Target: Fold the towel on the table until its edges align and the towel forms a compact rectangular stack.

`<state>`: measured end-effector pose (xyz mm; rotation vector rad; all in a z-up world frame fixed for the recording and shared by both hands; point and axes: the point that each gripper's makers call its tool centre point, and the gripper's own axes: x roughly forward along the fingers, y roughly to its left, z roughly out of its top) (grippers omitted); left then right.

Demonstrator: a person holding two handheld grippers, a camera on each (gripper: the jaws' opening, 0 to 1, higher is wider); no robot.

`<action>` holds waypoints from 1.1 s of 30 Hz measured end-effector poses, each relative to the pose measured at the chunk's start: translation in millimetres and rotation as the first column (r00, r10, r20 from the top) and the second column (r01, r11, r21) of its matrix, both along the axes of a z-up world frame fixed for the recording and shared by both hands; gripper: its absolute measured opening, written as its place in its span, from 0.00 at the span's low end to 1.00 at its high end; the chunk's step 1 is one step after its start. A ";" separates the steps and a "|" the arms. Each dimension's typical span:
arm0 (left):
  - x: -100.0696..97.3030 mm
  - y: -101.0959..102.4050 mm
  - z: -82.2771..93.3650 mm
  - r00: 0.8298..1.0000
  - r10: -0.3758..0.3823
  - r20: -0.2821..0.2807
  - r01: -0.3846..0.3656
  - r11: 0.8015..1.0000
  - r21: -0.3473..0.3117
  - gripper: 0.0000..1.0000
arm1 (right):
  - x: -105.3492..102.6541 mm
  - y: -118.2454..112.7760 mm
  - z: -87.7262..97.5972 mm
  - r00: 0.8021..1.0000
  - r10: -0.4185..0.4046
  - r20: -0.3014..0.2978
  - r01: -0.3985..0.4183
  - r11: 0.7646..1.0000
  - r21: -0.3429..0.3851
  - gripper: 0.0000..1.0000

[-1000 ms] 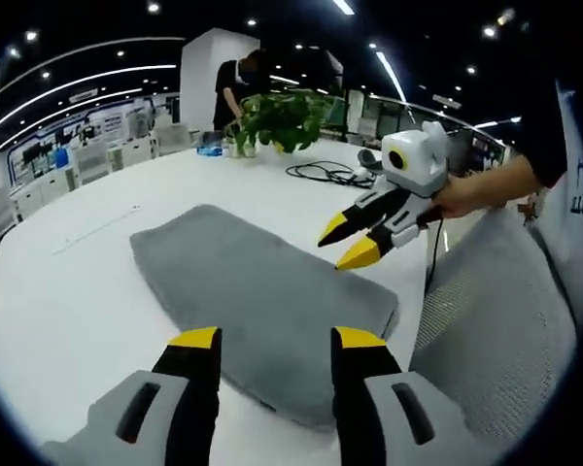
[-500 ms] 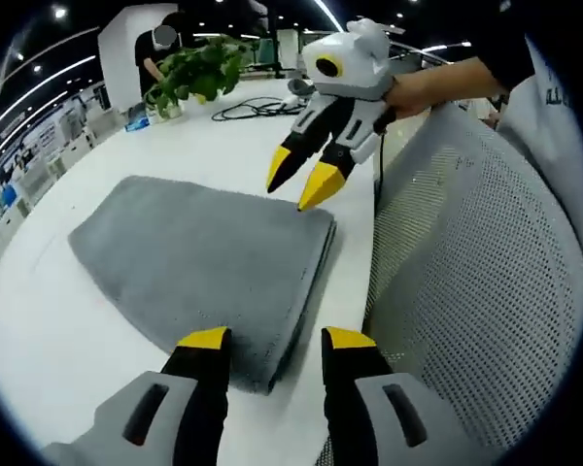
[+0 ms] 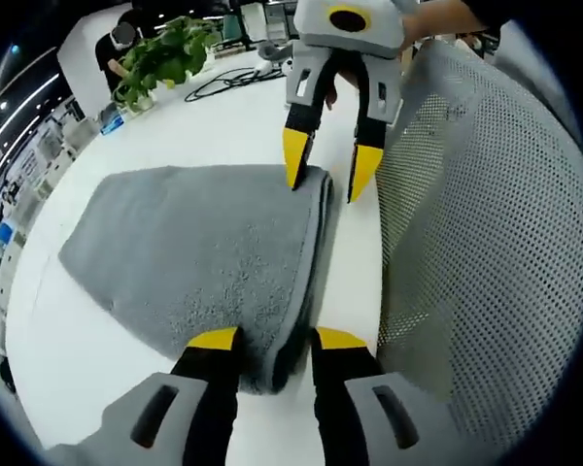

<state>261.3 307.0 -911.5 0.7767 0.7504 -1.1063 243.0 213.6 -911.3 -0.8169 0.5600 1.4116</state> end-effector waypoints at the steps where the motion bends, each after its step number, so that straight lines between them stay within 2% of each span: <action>1: 0.5 -0.1 0.1 1.000 0.002 0.000 -0.002 1.000 -0.003 0.29 | -0.2 0.0 -1.4 1.000 0.014 0.012 -0.014 1.000 -0.009 0.27; 5: 1.1 0.2 -0.4 1.000 0.007 0.000 -0.007 1.000 -0.007 0.28 | 1.3 1.6 -2.1 1.000 0.012 0.018 -0.012 1.000 -0.002 0.25; 9: 1.6 0.3 -0.9 1.000 0.007 -0.004 -0.007 1.000 0.000 0.26 | 8.5 1.2 -3.7 1.000 -0.026 0.015 0.026 0.999 0.028 0.19; 11: 6.5 0.2 0.0 1.000 0.008 0.024 -0.009 1.000 0.002 0.22 | 8.6 2.6 -3.6 1.000 -0.024 0.010 0.024 1.000 0.016 0.18; 12: 4.4 -0.1 -0.3 0.999 -0.027 0.019 0.027 1.000 0.014 0.22 | 9.0 3.8 -3.9 1.000 -0.025 0.009 0.025 1.000 0.005 0.17; 18: 7.6 0.8 -1.7 1.000 -0.030 0.007 0.030 0.999 0.029 0.17 | 15.4 4.4 -5.4 0.999 -0.037 0.000 0.037 0.999 0.008 0.11; 23: 11.1 1.4 -1.6 0.998 -0.014 0.065 0.011 0.999 0.045 0.11 | 15.4 4.1 -4.1 0.998 -0.065 -0.018 0.066 0.997 0.035 0.10; 28: 11.8 3.0 -0.2 0.997 0.011 0.076 -0.012 1.000 0.013 0.10 | 18.9 4.1 -3.1 0.989 -0.130 -0.066 0.135 0.988 0.069 0.08; 30: 11.6 1.6 -0.3 0.997 0.006 0.083 -0.008 1.000 0.020 0.10 | 18.2 4.0 -3.1 0.992 -0.119 -0.053 0.122 0.991 0.059 0.07; 31: 11.3 1.5 -0.1 0.996 0.001 0.086 -0.004 1.000 0.030 0.10 | 18.5 3.8 -2.7 0.995 -0.100 -0.023 0.101 0.994 0.040 0.07; 32: 10.8 1.2 0.7 0.995 -0.009 0.096 0.004 0.998 0.055 0.10 | 17.7 3.9 -2.6 0.998 -0.027 0.053 0.027 1.000 0.002 0.07; 33: 10.7 0.9 1.1 0.994 -0.021 0.110 0.013 0.997 0.073 0.09 | 17.4 4.0 -1.8 0.997 -0.007 0.082 0.008 1.000 -0.013 0.07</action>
